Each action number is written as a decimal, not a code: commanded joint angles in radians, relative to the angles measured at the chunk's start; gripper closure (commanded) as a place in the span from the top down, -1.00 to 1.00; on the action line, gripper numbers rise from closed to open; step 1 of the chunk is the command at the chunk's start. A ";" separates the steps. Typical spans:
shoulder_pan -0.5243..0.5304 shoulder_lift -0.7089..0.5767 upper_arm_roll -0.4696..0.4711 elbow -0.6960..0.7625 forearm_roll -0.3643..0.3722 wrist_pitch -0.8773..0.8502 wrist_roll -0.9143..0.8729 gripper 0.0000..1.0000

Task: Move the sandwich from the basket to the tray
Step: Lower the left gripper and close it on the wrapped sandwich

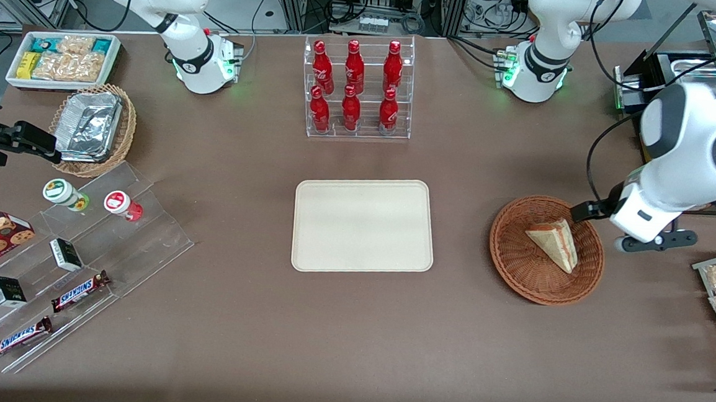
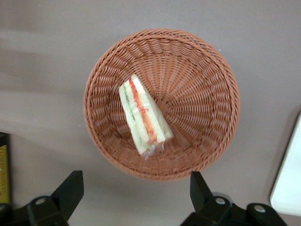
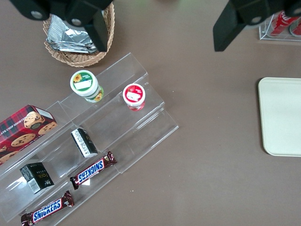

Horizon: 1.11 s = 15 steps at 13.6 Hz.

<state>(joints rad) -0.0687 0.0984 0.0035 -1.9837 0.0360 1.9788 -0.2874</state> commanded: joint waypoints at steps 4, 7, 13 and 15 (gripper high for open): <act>0.001 0.075 -0.002 -0.063 -0.004 0.164 -0.307 1.00; 0.010 0.077 -0.002 -0.131 -0.005 0.270 -0.412 1.00; 0.029 0.087 -0.002 -0.211 -0.011 0.368 -0.490 1.00; 0.029 0.096 -0.002 -0.222 -0.028 0.393 -0.490 1.00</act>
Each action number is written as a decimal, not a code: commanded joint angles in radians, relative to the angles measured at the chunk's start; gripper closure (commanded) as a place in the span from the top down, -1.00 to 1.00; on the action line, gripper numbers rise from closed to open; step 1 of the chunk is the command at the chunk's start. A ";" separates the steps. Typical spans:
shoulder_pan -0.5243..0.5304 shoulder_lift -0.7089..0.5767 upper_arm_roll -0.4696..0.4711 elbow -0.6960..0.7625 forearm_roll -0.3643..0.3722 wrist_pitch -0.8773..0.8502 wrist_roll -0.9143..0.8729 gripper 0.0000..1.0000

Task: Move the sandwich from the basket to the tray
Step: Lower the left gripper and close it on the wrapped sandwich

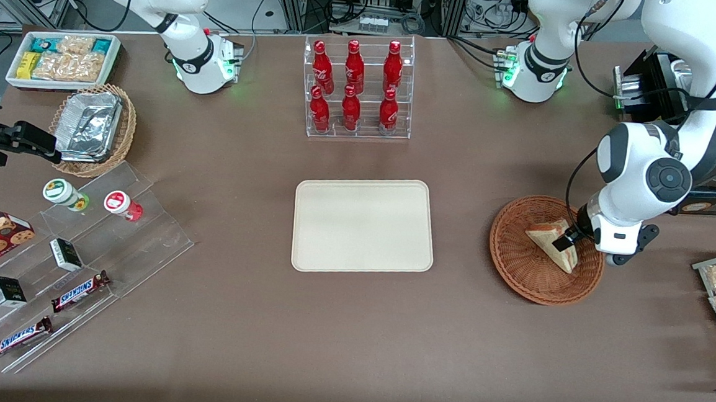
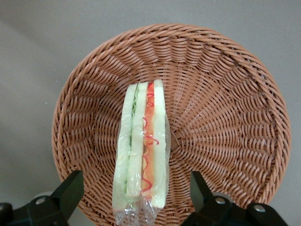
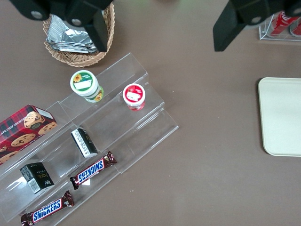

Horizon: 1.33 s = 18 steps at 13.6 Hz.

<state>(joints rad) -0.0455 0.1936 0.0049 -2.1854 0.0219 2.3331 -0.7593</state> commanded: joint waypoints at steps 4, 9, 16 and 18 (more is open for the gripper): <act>0.004 0.029 -0.003 -0.040 -0.031 0.089 -0.020 1.00; 0.003 0.063 -0.005 -0.042 -0.051 0.100 -0.020 0.72; -0.005 0.028 -0.006 -0.021 -0.056 0.013 -0.081 -1.00; -0.011 0.004 -0.013 0.053 -0.043 -0.122 -0.055 -1.00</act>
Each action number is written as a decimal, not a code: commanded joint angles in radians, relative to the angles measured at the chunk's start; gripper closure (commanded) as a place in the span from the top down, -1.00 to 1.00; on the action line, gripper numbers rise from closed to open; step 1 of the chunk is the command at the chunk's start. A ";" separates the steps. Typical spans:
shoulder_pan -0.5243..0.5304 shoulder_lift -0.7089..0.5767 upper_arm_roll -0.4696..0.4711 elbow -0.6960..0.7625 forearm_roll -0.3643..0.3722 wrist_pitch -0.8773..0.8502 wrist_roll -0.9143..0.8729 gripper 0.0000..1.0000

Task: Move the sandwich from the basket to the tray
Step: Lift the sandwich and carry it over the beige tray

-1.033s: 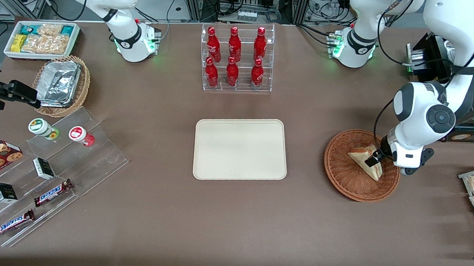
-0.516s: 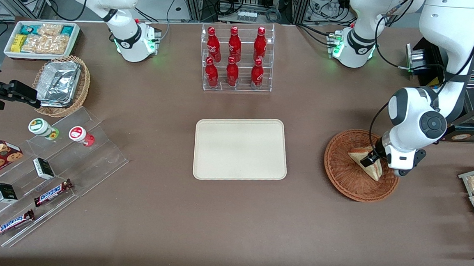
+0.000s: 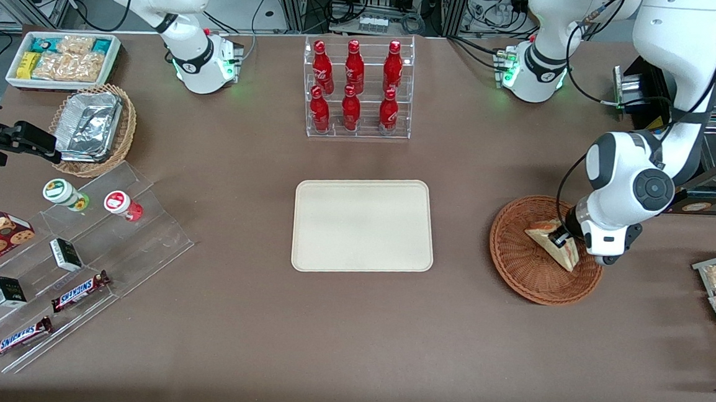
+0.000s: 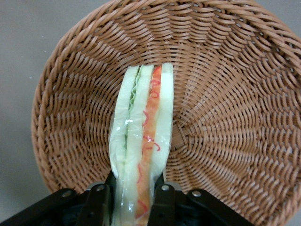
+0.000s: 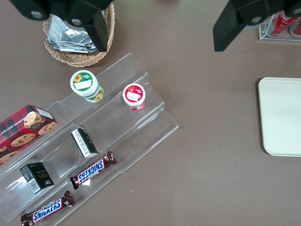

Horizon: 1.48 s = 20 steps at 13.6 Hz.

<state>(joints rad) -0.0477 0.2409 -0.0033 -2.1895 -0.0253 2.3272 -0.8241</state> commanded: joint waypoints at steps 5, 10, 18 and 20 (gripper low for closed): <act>-0.015 -0.046 -0.116 0.218 0.005 -0.333 0.154 -1.00; -0.052 0.004 -0.313 0.287 0.021 -0.336 0.157 -1.00; -0.352 0.343 -0.308 0.640 0.061 -0.390 0.011 -1.00; -0.397 0.411 -0.308 0.704 0.109 -0.390 -0.065 -1.00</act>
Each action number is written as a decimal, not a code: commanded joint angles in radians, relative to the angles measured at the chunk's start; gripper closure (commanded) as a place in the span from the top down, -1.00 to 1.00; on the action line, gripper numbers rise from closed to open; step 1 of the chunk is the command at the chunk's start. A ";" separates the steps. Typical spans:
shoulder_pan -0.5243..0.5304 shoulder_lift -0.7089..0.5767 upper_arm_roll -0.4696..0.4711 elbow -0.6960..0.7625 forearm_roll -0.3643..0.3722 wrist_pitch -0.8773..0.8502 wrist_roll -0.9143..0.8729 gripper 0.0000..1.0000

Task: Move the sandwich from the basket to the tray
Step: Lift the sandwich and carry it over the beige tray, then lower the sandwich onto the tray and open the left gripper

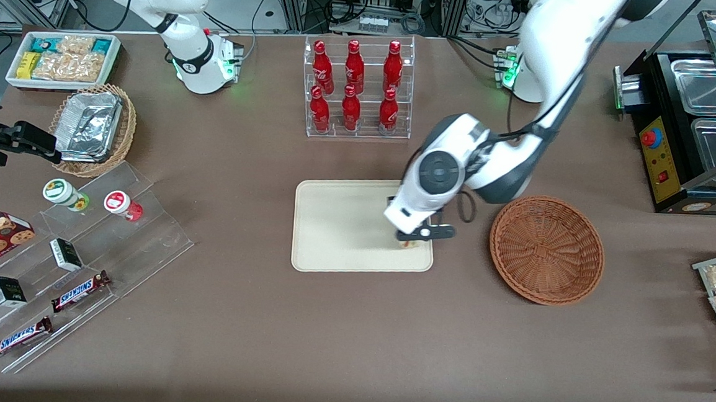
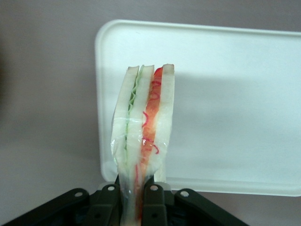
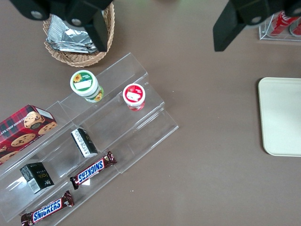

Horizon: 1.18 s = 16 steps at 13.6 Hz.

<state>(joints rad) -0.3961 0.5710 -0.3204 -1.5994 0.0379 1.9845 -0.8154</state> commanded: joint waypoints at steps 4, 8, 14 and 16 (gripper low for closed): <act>-0.121 0.180 0.010 0.208 0.070 -0.039 -0.122 -1.00; -0.153 0.214 0.018 0.242 0.073 -0.041 -0.134 -1.00; -0.158 0.239 0.017 0.257 0.122 -0.038 -0.199 -1.00; -0.158 0.245 0.017 0.259 0.122 -0.035 -0.199 -0.80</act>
<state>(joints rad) -0.5344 0.7955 -0.3134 -1.3820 0.1386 1.9736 -0.9873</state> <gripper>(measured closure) 0.841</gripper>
